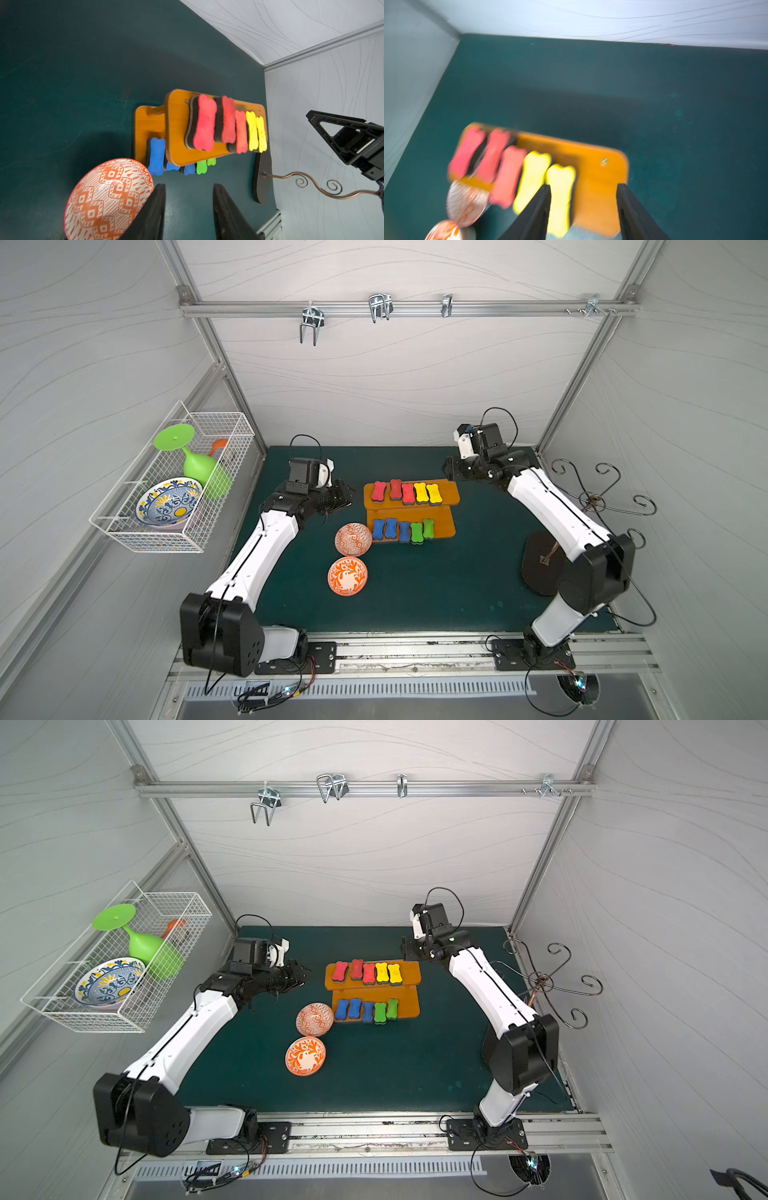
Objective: Remove the whiteboard erasers from the shelf
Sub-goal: Move the shelf to the center of the board, then pick up the whiteboard eraser from the shelf.
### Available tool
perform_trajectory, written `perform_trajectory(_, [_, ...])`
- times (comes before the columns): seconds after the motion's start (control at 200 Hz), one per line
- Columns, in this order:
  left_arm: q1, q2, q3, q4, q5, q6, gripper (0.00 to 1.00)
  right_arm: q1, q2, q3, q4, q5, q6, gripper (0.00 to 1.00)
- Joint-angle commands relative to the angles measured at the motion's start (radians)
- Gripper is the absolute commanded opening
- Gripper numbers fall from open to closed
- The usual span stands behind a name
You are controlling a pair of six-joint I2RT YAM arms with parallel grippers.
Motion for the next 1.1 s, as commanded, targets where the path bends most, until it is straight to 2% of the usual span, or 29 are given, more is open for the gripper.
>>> perform_trajectory(0.0, [-0.024,-0.044,-0.062,-0.016,-0.113,0.051,0.4,0.041,-0.044,-0.067,-0.049,0.071,-0.015,0.55])
perform_trajectory(0.155, [-0.057,-0.068,-0.086,-0.018,-0.11,0.053,0.41,0.094,-0.037,-0.084,-0.073,0.099,-0.032,0.56])
perform_trajectory(0.515, [-0.066,-0.049,-0.069,-0.024,-0.082,0.056,0.42,0.093,0.064,-0.058,-0.073,0.091,-0.053,0.59])
perform_trajectory(1.095, [-0.066,-0.021,-0.063,-0.021,-0.065,0.064,0.43,0.091,0.134,-0.029,-0.05,0.076,-0.051,0.58])
